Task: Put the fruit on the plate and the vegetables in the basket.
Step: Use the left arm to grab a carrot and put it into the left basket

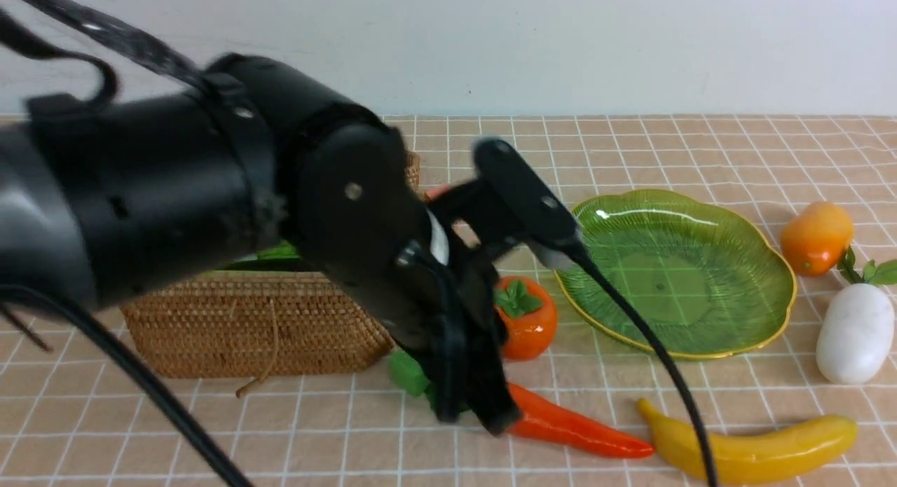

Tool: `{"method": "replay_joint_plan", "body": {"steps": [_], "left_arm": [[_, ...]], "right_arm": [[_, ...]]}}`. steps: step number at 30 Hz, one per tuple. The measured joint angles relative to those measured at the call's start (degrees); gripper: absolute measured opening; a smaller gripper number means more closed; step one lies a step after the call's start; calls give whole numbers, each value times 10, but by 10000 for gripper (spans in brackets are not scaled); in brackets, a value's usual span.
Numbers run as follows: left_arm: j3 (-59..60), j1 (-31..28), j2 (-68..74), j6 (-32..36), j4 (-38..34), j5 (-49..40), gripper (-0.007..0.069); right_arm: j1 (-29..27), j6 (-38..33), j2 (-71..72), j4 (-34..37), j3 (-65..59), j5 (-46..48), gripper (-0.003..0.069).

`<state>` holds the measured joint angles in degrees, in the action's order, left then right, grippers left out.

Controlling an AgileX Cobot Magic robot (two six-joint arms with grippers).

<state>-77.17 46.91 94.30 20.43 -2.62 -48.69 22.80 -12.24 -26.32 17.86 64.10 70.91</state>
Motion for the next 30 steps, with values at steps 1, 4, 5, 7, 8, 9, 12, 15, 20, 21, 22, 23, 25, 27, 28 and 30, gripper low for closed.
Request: {"method": "replay_joint_plan", "body": {"steps": [1, 4, 5, 7, 8, 9, 12, 15, 20, 21, 22, 23, 25, 27, 28, 30], "left_arm": [[-15, 10, 25, 9, -3, -9, 48], [-70, 24, 107, 51, -3, -32, 50], [-70, 25, 107, 56, -3, -33, 50], [-112, 26, 165, 122, -3, -43, 114], [-127, 26, 182, 151, -3, -45, 155], [-139, 26, 194, 174, -3, -45, 203], [-158, 26, 227, 250, 1, -29, 347], [-160, 26, 252, 294, 4, -1, 444], [-164, 26, 291, 313, 26, 29, 436], [-165, 26, 291, 313, 26, 29, 430], [-167, 26, 293, 305, 32, 28, 367], [-167, 26, 293, 300, 32, 26, 309], [-171, 26, 293, 281, 35, 17, 270], [-178, 28, 290, 266, 36, -5, 278], [-185, 31, 284, 253, 39, -29, 278], [-200, 38, 262, 228, 40, -73, 278]], "right_arm": [[0, 1, 0, 0, 0, 10, 180], [0, 2, 0, 3, 0, 17, 181], [0, 2, 0, 3, 0, 17, 181], [0, 2, 0, 10, 0, 17, 181], [0, 2, 0, 11, 0, 17, 181], [0, 2, 0, 14, 0, 17, 181], [0, 2, 0, 15, 0, 17, 181], [0, 2, 0, 16, 0, 17, 181], [0, 2, 0, 18, 0, 17, 181], [0, 2, 0, 18, 0, 17, 181], [0, 2, 0, 18, 0, 17, 181], [0, 2, 0, 18, 0, 17, 181], [0, 2, 0, 19, 0, 17, 181], [0, 2, 0, 20, 0, 17, 181], [0, 3, 0, 20, 0, 17, 181], [0, 3, 0, 18, 0, 17, 181]]}}
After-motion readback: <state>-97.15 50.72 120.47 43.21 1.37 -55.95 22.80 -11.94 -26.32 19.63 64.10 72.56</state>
